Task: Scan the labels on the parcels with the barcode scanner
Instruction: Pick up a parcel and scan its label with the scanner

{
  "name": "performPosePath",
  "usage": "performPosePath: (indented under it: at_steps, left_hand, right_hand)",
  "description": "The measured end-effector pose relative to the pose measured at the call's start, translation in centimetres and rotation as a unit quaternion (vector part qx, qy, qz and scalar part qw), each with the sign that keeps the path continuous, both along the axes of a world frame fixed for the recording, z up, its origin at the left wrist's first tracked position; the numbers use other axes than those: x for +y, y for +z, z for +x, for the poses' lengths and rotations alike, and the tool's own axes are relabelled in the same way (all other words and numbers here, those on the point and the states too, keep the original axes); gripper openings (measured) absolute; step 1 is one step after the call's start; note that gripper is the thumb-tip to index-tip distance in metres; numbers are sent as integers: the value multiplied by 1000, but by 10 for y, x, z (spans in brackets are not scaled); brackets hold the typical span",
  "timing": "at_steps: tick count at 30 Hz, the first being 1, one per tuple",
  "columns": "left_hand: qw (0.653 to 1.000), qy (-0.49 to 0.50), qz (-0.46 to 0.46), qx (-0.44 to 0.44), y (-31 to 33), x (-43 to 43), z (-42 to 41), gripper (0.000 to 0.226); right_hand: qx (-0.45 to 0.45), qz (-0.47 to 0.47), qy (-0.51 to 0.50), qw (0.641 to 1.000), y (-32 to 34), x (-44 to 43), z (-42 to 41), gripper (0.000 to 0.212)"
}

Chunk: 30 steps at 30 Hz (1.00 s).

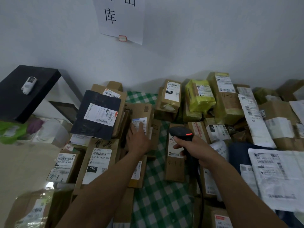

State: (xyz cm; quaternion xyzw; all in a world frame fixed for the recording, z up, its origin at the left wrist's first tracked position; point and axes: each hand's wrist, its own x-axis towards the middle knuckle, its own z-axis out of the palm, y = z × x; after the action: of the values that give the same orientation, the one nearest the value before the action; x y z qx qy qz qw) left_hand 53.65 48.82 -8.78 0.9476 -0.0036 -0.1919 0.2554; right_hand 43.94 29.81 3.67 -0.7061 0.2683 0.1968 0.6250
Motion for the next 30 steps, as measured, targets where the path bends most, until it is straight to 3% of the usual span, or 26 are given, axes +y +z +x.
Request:
performPosePath:
  at_steps: [3, 7, 11, 16, 22, 30]
  left_hand:
    - [999, -32, 17, 5, 7, -5, 1, 95]
    - [1000, -21, 3, 1, 6, -21, 5, 88]
    - [990, 4, -112, -80, 5, -55, 42, 54]
    - [972, 7, -215, -95, 15, -101, 113, 27]
    - [973, 37, -226, -13, 1, -129, 160, 49]
    - [951, 63, -301, 41, -1, -127, 138, 45]
  right_hand:
    - [-19, 13, -39, 999, 5, -14, 13, 9]
    - [-41, 7, -56, 998, 11, -28, 33, 18]
    - [-44, 11, -78, 996, 9, -37, 51, 19]
    - [-42, 13, -95, 995, 0, -44, 72, 21]
    - [-26, 11, -97, 995, -14, -55, 79, 24]
    - [-17, 32, -136, 990, -14, -65, 74, 21]
